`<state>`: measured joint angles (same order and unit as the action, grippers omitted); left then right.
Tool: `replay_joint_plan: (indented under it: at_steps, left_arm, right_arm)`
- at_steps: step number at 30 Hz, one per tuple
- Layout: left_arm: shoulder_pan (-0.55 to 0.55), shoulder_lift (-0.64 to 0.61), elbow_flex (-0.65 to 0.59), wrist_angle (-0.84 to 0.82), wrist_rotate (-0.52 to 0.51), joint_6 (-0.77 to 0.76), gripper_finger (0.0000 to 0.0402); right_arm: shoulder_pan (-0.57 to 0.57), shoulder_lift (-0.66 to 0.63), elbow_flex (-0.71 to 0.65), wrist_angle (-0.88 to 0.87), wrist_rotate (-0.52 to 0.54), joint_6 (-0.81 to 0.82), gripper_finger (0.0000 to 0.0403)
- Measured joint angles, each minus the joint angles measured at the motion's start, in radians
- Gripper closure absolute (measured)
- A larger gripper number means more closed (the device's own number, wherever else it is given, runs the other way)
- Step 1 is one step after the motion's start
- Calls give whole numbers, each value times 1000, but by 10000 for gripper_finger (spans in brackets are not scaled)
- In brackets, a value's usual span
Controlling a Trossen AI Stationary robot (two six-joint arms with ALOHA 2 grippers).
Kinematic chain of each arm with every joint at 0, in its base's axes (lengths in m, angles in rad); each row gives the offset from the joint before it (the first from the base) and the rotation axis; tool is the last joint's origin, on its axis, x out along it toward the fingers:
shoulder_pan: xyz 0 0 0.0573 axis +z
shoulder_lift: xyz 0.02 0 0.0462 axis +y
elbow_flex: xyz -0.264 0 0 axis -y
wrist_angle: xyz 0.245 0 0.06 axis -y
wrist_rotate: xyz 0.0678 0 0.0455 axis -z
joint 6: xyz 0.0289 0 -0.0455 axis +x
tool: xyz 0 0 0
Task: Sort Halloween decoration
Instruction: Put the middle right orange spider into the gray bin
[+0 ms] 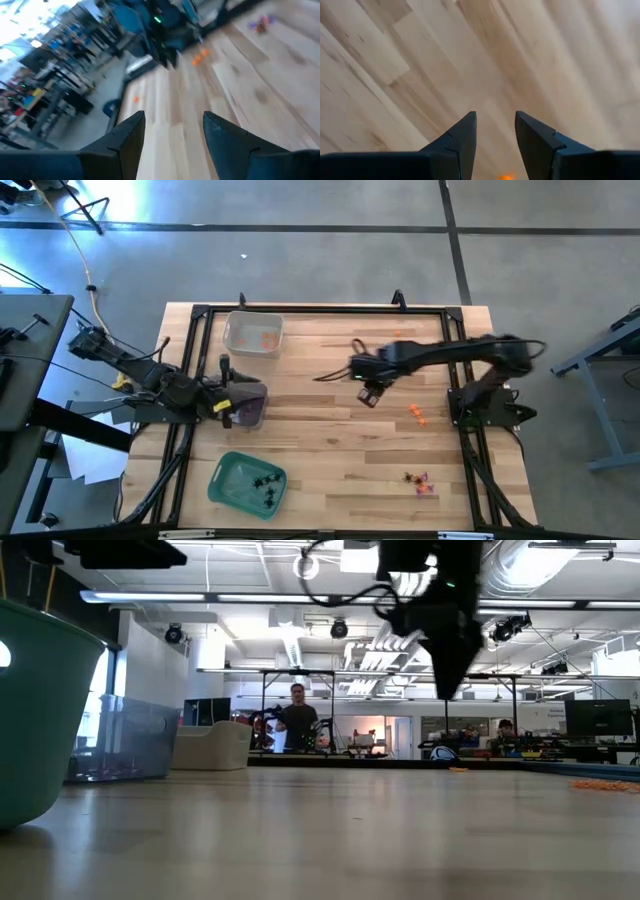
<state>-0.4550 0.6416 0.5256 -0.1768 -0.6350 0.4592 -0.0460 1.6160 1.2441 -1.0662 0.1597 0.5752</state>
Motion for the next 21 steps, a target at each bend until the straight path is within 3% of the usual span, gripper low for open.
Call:
replay_joint_plan:
  at_steps: [4, 8, 14, 21]
  left_arm:
    - [66, 26, -39, 143, 45, 43, 216]
    - [136, 73, -61, 268, 98, 64, 216]
    - [223, 174, -62, 402, 180, 76, 216]
    - [316, 260, -63, 505, 289, 77, 216]
  right_arm:
    - [0, -182, -276, 164, -58, 189, 274]
    - [0, -289, -447, 186, -66, 377, 274]
    - [0, -336, -589, 218, -111, 524, 274]
    - [1, -334, -672, 334, -157, 532, 274]
